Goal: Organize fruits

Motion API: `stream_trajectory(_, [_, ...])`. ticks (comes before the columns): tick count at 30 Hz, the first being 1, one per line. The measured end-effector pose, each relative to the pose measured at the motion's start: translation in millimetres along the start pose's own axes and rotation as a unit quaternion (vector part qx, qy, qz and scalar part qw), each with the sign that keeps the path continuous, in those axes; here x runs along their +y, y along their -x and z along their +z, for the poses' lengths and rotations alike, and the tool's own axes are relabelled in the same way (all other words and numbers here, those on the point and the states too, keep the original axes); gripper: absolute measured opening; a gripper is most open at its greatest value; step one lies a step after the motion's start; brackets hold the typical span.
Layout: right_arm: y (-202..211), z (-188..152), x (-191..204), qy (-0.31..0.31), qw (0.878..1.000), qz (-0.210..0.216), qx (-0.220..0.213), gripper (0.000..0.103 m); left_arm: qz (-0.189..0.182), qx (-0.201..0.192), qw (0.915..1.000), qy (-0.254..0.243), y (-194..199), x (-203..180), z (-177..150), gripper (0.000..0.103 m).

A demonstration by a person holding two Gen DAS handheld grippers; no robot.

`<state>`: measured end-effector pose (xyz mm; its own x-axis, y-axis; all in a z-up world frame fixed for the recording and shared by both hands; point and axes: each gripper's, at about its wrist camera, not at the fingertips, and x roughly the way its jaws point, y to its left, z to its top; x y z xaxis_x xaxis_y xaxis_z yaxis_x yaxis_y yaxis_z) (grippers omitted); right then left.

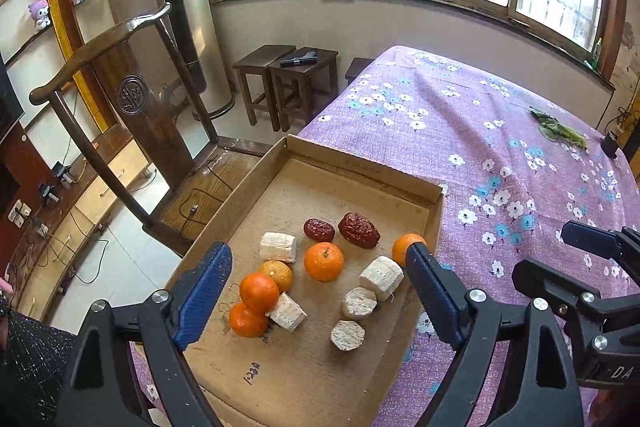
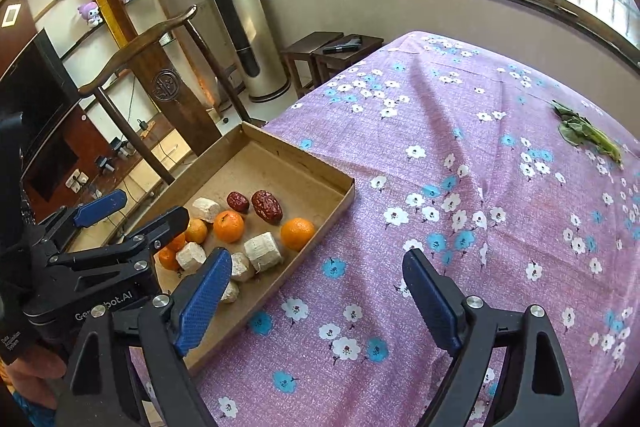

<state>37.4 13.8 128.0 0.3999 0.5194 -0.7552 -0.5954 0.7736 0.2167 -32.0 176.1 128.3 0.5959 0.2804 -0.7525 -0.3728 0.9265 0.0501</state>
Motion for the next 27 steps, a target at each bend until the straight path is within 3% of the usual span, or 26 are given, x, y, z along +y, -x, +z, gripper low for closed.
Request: stream_trajectory(27, [-3.3, -10.1, 3.9, 0.017, 1.000, 0.008, 0.023, 0.093, -0.003, 0.003, 1.0000, 0.005, 4.5, -1.4, -2.5, 0.088])
